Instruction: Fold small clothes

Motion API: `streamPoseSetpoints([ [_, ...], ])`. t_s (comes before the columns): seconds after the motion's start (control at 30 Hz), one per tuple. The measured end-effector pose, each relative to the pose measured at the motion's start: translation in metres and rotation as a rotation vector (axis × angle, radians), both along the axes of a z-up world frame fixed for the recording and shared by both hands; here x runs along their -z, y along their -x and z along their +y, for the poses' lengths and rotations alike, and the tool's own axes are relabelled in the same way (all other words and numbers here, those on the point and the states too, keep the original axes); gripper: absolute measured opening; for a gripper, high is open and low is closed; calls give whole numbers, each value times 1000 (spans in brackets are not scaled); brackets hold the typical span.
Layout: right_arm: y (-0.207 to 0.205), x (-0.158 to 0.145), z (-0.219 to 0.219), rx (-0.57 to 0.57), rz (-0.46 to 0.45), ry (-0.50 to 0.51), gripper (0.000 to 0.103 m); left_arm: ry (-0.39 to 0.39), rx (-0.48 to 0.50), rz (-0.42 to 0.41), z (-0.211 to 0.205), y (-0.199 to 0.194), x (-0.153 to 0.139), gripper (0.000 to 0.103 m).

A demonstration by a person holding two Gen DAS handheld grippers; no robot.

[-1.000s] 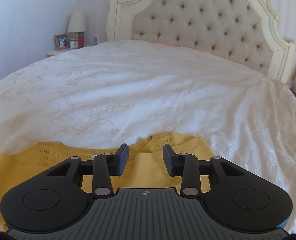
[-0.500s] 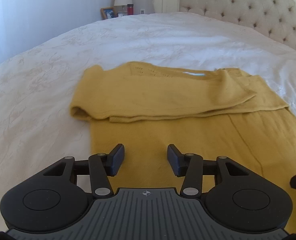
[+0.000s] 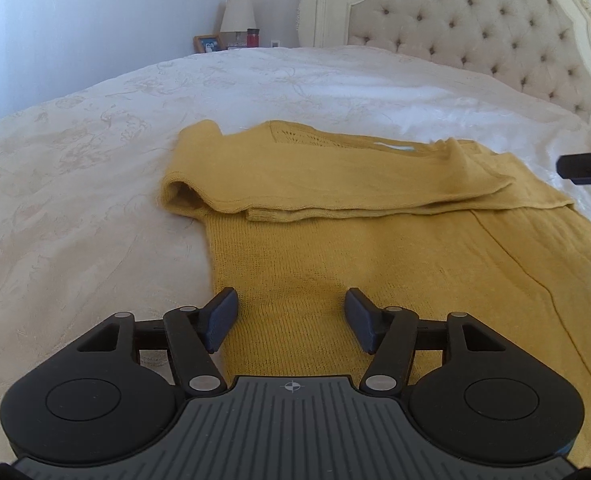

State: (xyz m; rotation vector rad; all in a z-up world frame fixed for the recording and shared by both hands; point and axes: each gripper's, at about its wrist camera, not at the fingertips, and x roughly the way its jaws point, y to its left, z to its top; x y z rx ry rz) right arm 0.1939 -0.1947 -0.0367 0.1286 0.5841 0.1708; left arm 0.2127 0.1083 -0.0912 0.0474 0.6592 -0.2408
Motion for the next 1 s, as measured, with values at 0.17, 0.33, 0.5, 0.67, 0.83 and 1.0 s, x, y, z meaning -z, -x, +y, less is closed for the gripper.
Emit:
streamPoseSetpoints([
  [0.17,-59,11,-13,66,37,3,54,37,7,28,5,-7,-5,61],
  [0.33,-95,31,-21,107,118,11,54,20,10,19,5,-4,-7,61],
  [0.5,-106,43,-24,110,167,-11,55,-21,15,4,-2,-2,-5,61],
  [0.67,-109,43,-19,83,180,-37,28,4,16,14,3,-4,-4,62],
  [0.83,-103,21,-9,34,137,-35,15,8,19,12,3,-5,-3,62],
  [1.0,-88,-33,-21,48,-6,-51,10,18,20,14,5,-4,-2,63],
])
